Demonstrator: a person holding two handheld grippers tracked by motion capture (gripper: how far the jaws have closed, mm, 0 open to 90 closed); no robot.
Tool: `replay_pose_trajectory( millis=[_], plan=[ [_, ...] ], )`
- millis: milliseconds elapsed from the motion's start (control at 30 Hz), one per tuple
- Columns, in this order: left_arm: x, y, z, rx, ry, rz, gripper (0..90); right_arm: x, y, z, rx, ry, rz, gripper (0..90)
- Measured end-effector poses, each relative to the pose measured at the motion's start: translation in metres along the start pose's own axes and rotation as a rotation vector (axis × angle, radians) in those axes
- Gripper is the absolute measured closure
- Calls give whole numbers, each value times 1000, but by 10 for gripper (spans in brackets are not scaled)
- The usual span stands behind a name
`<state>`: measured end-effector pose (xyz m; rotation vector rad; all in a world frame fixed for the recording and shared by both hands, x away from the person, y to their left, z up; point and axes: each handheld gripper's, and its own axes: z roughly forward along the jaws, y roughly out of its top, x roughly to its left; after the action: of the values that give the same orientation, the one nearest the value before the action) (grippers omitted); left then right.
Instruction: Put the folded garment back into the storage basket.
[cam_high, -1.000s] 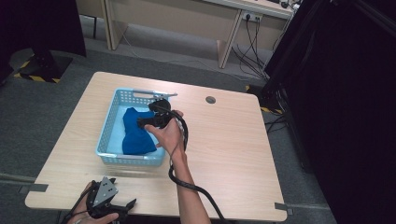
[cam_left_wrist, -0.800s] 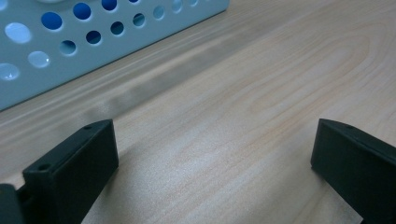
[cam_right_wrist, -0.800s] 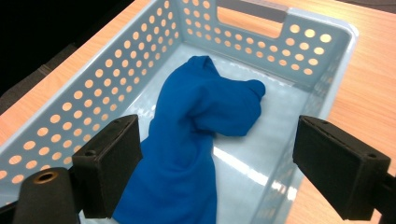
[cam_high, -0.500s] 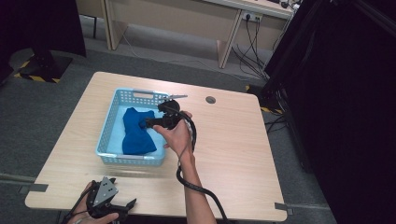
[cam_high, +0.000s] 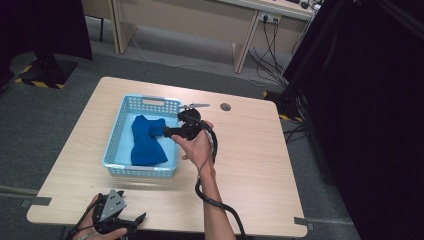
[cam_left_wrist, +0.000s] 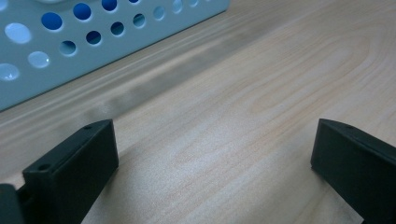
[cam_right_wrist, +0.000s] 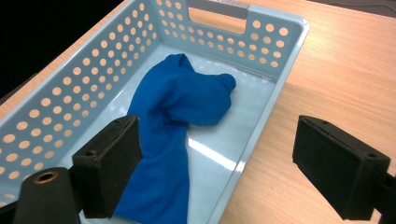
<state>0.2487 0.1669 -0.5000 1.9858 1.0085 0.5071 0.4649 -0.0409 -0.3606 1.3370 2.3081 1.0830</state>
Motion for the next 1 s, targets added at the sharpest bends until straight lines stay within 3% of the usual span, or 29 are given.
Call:
replay_pose_trajectory(
  millis=[500,1000],
  plan=[
    [0,0,0,0,0,0,0,-9,-6,-2,2,-10,10,161],
    [0,0,0,-1,1,-2,0,-39,-21,-10,5,-39,46,163]
  ],
)
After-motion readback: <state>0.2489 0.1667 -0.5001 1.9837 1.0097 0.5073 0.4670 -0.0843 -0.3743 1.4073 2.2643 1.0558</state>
